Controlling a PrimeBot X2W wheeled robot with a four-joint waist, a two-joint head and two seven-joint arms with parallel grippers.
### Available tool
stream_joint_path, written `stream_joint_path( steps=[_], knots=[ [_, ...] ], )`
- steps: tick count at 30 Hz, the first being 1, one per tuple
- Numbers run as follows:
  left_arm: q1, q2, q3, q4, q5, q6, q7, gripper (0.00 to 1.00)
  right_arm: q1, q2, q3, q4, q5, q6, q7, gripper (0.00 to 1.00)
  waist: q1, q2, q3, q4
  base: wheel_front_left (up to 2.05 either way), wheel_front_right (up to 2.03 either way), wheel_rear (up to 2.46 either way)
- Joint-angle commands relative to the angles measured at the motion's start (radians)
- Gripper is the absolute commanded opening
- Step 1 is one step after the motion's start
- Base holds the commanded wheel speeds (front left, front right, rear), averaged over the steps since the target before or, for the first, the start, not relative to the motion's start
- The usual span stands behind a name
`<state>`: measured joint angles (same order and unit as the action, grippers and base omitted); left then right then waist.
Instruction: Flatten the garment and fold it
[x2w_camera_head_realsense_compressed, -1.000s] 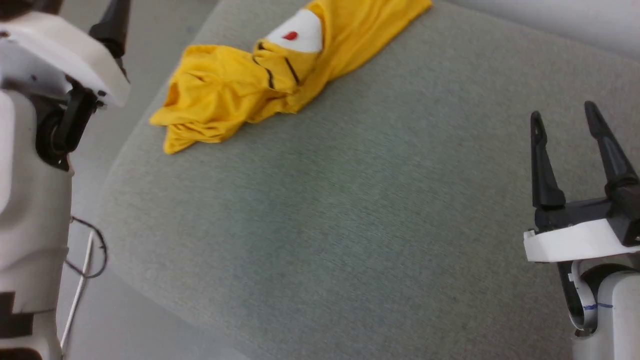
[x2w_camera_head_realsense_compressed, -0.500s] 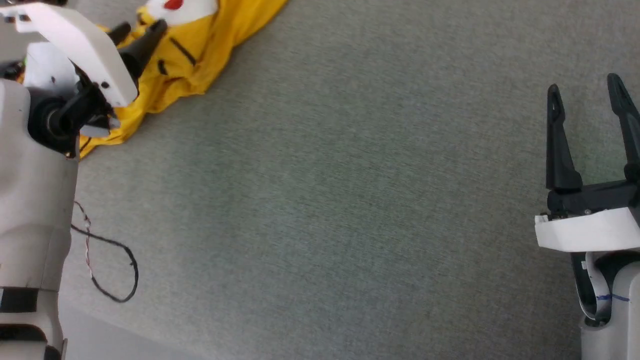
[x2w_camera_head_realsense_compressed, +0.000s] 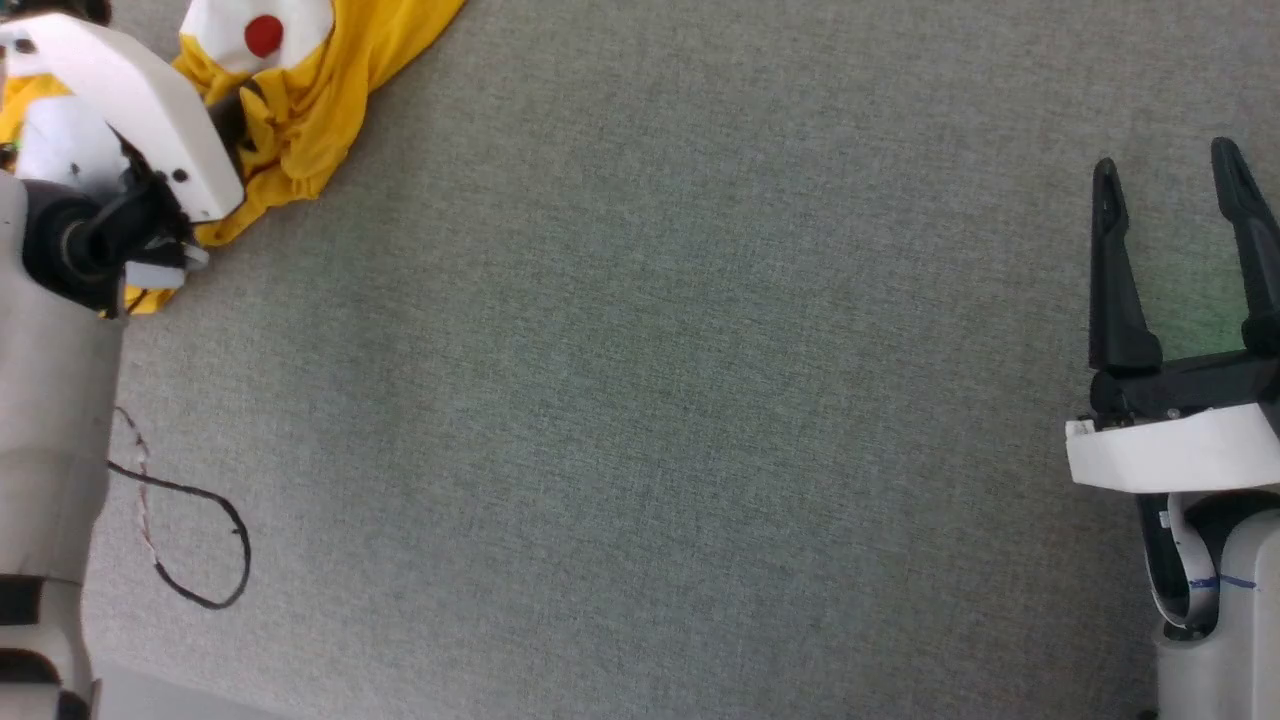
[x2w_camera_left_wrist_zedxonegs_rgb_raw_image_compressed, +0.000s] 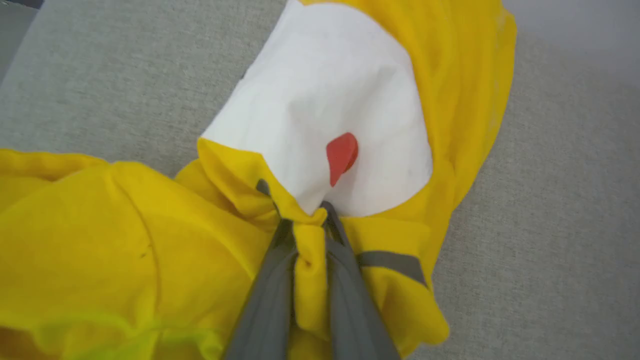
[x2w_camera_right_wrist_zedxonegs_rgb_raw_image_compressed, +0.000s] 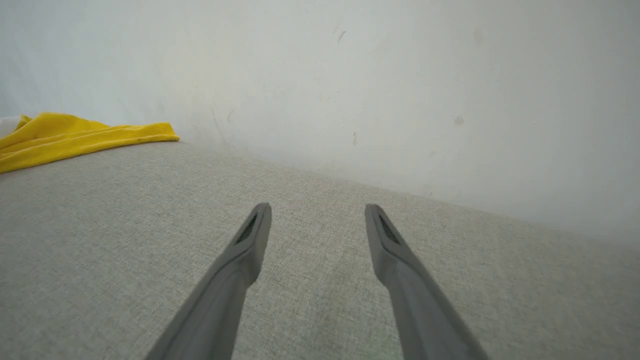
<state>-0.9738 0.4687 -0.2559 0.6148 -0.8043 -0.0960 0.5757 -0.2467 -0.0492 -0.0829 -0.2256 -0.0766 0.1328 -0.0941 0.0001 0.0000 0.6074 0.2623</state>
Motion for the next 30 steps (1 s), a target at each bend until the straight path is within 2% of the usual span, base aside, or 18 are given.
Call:
stream_joint_path(
  steps=[1, 8, 9, 17, 19, 26, 30],
  knots=[
    [0.002, 0.016, 0.002, -0.007, 0.017, -0.005, -0.032, 0.00, -0.017, -0.001, 0.002, 0.012, 0.014, -0.002, -0.014, 1.00, -0.0001, 0.0000, -0.027, -0.007, 0.00, 0.00, 0.00],
    [-0.003, 0.062, 0.024, -0.031, 0.041, -0.008, -0.125, 0.00, -0.010, -0.001, -0.006, 0.080, 0.062, -0.002, -0.063, 1.00, -0.0001, 0.0000, -0.121, -0.023, 0.00, 0.00, 0.00],
    [-0.005, 0.066, 0.036, -0.044, 0.033, -0.009, -0.137, 0.00, 0.000, -0.001, -0.016, 0.109, 0.081, -0.002, -0.083, 1.00, -0.0001, 0.0000, -0.166, -0.028, 0.00, 0.00, 0.00],
    [-0.026, 0.087, 0.024, -0.184, 0.006, -0.010, -0.061, 0.00, 0.081, -0.001, -0.085, 0.212, 0.164, -0.002, -0.142, 1.00, -0.0001, 0.0000, -0.360, -0.043, 0.00, 0.00, 0.00],
    [-0.032, 0.091, 0.021, -0.209, 0.003, -0.009, -0.048, 0.00, 0.091, -0.001, -0.094, 0.221, 0.173, -0.002, -0.146, 1.00, -0.0001, 0.0000, -0.377, -0.045, 0.00, 0.00, 0.00],
    [-0.083, 0.064, 0.028, -0.377, -0.025, 0.039, 0.004, 0.00, 0.135, -0.001, -0.132, 0.270, 0.220, -0.002, -0.164, 1.00, -0.0001, 0.0000, -0.482, -0.078, 0.00, 0.00, 0.00],
    [-0.103, 0.023, -0.001, -0.469, -0.046, 0.056, 0.049, 0.00, 0.151, -0.001, -0.143, 0.281, 0.236, -0.002, -0.167, 1.00, -0.0001, 0.0000, -0.520, -0.108, 0.00, 0.00, 0.00]
  ],
)
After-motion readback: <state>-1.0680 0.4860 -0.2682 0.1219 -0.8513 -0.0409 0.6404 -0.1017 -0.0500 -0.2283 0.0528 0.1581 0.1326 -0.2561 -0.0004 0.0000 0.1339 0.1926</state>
